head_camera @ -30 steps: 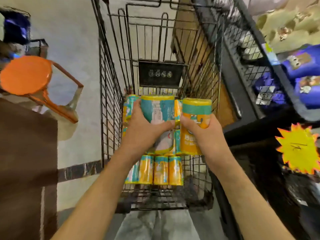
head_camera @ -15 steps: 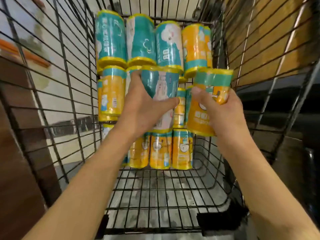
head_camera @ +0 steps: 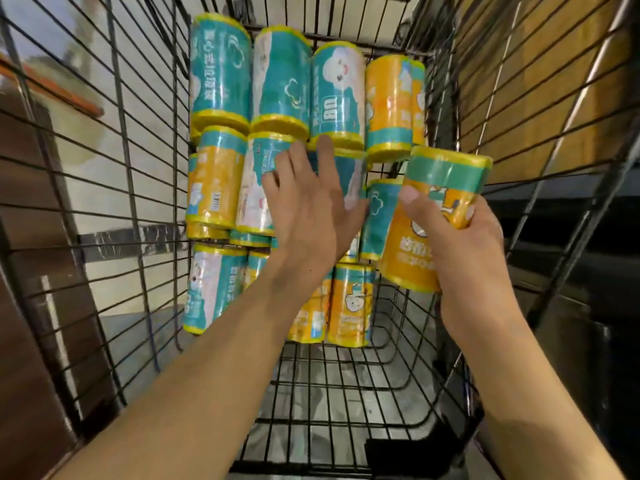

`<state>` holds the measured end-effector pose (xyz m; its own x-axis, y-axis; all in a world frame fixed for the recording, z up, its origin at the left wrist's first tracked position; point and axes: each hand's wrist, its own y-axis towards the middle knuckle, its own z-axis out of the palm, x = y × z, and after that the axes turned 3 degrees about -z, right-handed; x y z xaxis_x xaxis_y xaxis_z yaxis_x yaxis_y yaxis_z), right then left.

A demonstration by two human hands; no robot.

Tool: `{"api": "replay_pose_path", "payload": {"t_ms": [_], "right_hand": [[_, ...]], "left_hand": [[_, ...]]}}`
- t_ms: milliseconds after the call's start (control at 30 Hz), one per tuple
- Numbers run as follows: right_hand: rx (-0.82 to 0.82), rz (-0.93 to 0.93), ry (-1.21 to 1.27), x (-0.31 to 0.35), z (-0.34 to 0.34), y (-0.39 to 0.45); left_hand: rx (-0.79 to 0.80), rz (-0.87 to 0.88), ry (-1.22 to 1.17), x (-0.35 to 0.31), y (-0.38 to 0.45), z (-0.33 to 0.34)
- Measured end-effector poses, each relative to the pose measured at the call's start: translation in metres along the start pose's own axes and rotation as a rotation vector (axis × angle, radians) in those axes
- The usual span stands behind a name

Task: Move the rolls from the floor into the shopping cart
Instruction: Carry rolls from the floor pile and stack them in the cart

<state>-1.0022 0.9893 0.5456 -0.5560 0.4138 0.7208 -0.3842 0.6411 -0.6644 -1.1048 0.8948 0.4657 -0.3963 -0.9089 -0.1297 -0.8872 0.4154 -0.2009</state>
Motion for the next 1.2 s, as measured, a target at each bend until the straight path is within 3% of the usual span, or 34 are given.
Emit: {"api": "replay_pose_path", "payload": {"t_ms": [167, 367, 500, 633, 1000, 1200], "right_hand": [[-0.012, 0.02, -0.014, -0.004, 0.002, 0.001], [-0.025, 0.069, -0.082, -0.008, 0.001, 0.006], [-0.051, 0.1, -0.187, -0.016, 0.006, 0.015], [-0.065, 0.11, -0.298, -0.03, 0.021, 0.03], [-0.01, -0.112, -0.738, -0.038, 0.023, 0.025], [0.194, -0.264, -0.719, 0.011, -0.019, -0.043]], "left_hand": [[0.116, 0.091, 0.171, -0.001, 0.01, 0.014], [0.037, 0.188, 0.018, 0.022, 0.007, 0.003], [0.081, 0.293, -0.127, 0.064, 0.012, -0.023], [0.107, 0.365, -0.071, 0.097, 0.012, -0.041], [0.26, 0.448, -0.042, 0.111, -0.007, -0.041], [0.41, 0.356, -0.011, 0.107, -0.055, -0.081]]}}
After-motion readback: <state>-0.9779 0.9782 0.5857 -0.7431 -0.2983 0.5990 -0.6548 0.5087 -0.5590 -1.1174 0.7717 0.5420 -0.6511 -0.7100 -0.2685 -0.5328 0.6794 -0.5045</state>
